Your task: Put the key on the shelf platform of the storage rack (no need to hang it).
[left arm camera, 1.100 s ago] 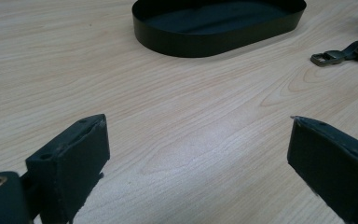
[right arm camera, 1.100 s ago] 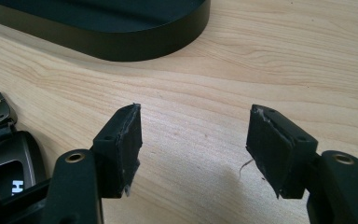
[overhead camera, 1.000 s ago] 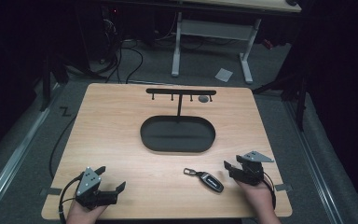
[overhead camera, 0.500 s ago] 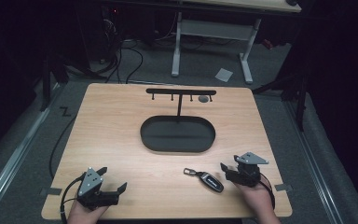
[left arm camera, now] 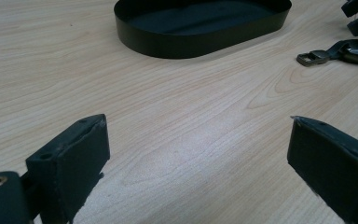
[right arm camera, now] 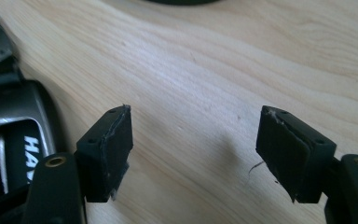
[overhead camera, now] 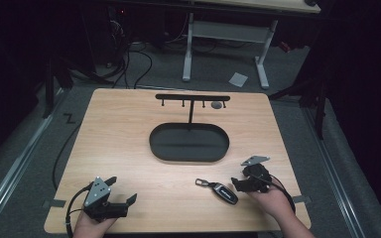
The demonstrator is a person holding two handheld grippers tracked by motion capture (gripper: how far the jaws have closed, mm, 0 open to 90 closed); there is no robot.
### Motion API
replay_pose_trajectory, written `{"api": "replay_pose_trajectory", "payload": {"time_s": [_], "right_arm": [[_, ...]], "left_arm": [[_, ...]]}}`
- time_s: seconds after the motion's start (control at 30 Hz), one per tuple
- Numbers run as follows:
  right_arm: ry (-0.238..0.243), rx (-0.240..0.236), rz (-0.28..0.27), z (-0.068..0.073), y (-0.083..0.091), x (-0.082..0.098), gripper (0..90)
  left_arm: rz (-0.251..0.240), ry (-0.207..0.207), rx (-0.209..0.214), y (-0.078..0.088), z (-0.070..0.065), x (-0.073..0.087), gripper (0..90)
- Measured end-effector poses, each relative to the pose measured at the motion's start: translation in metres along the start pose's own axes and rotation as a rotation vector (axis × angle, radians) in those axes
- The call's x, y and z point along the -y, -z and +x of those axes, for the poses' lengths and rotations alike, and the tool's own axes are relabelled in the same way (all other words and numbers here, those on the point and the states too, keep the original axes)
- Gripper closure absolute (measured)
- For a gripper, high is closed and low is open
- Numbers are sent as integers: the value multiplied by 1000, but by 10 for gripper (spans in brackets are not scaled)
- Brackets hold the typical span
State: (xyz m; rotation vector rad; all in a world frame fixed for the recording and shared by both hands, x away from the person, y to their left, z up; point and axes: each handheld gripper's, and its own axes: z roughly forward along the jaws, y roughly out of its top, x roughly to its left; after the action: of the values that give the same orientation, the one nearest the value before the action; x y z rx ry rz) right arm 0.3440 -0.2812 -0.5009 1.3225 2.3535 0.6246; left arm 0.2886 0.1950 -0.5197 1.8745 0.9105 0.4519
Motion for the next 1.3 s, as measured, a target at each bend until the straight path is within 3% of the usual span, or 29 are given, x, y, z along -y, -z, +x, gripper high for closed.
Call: {"api": "replay_pose_trajectory", "payload": {"time_s": [0.27, 0.47, 0.7, 0.97, 1.13, 1.3], "right_arm": [[12, -27, 146, -8, -1, -10, 273], [54, -34, 235, -10, 1, -18, 296], [134, -49, 373, -10, 3, -30, 281], [267, -58, 555, -1, 0, -41, 266], [298, -76, 575, 7, 4, -48, 232], [320, -129, 537, 25, 14, -56, 182]], "left_arm": [[1, -3, 3, 1, -1, 0, 64], [7, -4, 7, 0, -1, 0, 64], [6, -4, 9, 0, -1, 0, 64], [11, 0, 14, -1, 1, 0, 64], [9, 1, 14, 0, 1, 1, 64], [14, -3, 18, 0, 0, 1, 64]]}}
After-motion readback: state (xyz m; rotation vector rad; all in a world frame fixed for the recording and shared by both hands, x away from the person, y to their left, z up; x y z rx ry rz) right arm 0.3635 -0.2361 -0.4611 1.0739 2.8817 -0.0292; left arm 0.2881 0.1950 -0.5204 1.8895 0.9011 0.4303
